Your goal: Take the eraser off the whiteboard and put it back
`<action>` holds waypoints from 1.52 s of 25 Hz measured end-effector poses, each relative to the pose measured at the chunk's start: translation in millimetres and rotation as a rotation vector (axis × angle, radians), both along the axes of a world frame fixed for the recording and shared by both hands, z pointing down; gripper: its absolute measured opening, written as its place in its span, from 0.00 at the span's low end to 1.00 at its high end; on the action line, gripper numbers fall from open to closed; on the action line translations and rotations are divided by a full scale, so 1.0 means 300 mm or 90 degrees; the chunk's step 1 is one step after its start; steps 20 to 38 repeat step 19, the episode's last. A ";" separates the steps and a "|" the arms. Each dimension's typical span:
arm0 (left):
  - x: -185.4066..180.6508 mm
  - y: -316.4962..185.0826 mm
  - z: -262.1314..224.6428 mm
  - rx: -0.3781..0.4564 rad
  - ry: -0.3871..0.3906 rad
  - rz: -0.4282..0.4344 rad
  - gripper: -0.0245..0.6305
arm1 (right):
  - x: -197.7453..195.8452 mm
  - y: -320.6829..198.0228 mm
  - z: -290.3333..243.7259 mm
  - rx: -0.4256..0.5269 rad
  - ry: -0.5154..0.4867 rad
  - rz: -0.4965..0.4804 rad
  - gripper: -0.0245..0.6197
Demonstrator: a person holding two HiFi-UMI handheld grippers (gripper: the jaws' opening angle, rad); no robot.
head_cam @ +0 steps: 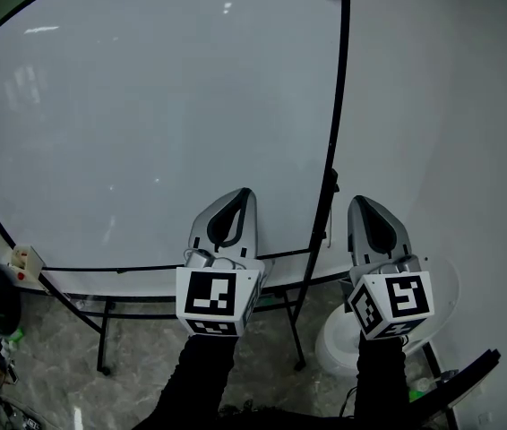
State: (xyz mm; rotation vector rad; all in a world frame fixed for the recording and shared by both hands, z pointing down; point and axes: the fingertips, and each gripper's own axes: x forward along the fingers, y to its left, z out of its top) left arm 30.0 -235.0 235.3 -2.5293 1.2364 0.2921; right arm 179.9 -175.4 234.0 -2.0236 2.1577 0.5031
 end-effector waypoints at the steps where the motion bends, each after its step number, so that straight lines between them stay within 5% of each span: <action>1: 0.003 0.003 0.002 -0.001 -0.001 -0.001 0.05 | 0.001 0.003 0.006 -0.003 0.001 0.000 0.05; 38: -0.005 0.019 0.042 -0.025 0.008 -0.021 0.05 | 0.014 0.010 0.037 -0.025 -0.021 -0.021 0.05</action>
